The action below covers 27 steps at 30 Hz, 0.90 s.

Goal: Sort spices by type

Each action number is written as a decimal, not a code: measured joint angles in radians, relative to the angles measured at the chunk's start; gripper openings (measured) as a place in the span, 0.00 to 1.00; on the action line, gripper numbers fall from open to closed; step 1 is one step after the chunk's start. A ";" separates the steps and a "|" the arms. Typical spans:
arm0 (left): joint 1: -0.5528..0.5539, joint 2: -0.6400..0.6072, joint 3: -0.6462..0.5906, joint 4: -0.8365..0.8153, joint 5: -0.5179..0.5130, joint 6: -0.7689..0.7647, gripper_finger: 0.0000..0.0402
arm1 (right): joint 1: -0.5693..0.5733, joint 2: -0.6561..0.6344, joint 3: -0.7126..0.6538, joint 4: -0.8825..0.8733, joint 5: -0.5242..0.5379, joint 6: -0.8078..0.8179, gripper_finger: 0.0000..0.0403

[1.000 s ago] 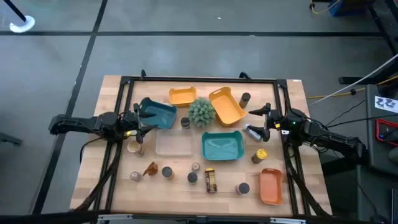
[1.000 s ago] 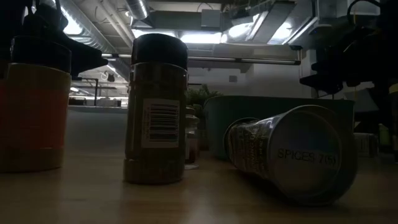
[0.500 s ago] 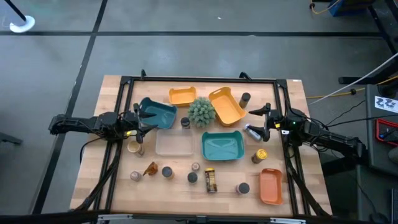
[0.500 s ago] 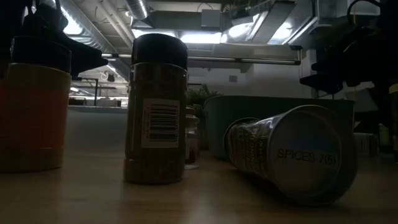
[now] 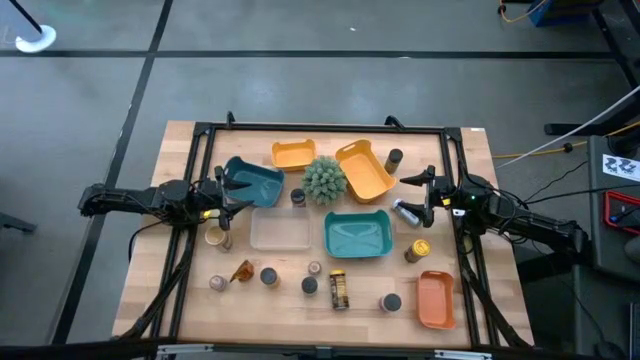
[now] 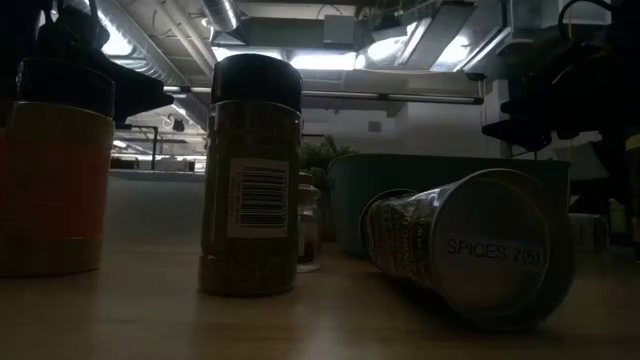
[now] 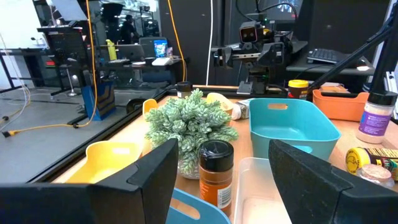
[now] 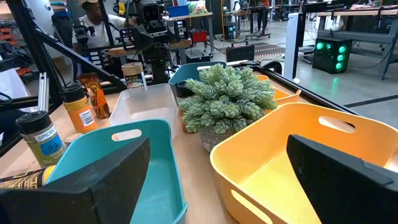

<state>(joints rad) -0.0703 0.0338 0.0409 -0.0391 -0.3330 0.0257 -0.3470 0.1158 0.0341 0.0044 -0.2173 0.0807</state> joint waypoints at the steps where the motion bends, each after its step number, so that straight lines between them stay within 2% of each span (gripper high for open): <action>1: 0.000 0.000 0.000 0.000 0.000 0.000 0.59 | 0.000 0.000 0.000 0.000 0.000 0.000 0.93; 27: 0.000 0.000 0.000 0.000 0.000 -0.027 0.59 | 0.000 0.000 0.000 0.000 0.000 0.000 0.93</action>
<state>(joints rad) -0.0704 0.0338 0.0410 -0.0389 -0.3329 -0.0012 -0.3471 0.1154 0.0341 0.0044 -0.2173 0.0803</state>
